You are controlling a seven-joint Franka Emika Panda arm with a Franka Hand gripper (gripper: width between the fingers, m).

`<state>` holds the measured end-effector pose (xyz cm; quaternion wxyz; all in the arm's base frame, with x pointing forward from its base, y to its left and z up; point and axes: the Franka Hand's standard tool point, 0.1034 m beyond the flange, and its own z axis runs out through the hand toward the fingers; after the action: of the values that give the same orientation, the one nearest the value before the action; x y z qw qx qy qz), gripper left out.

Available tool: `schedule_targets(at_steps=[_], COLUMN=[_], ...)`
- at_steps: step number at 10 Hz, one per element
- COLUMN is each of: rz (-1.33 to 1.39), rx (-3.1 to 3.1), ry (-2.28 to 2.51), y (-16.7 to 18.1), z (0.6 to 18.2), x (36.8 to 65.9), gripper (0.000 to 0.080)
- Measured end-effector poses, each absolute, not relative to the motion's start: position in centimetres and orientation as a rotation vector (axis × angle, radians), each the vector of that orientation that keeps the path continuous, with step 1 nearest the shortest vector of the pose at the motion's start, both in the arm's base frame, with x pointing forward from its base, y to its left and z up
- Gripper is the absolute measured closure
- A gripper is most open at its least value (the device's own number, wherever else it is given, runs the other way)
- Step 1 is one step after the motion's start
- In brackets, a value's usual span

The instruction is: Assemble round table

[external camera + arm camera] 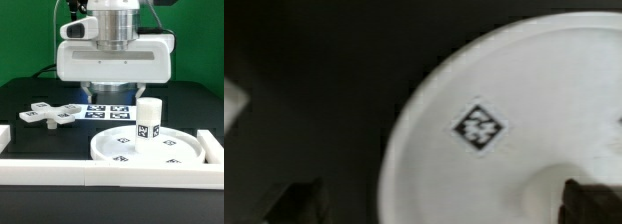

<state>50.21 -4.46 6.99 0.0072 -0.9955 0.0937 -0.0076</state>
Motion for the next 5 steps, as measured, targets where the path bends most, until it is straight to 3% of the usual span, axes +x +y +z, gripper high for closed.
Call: schedule_targets(at_steps=[3,5], rz=[-0.096,-0.092], rx=[-3.141,-3.137], ry=[0.167,0.163], y=[-8.5,-8.8], z=[6.4,6.3], x=[48.5,48.4], gripper=[0.0151,0.0151])
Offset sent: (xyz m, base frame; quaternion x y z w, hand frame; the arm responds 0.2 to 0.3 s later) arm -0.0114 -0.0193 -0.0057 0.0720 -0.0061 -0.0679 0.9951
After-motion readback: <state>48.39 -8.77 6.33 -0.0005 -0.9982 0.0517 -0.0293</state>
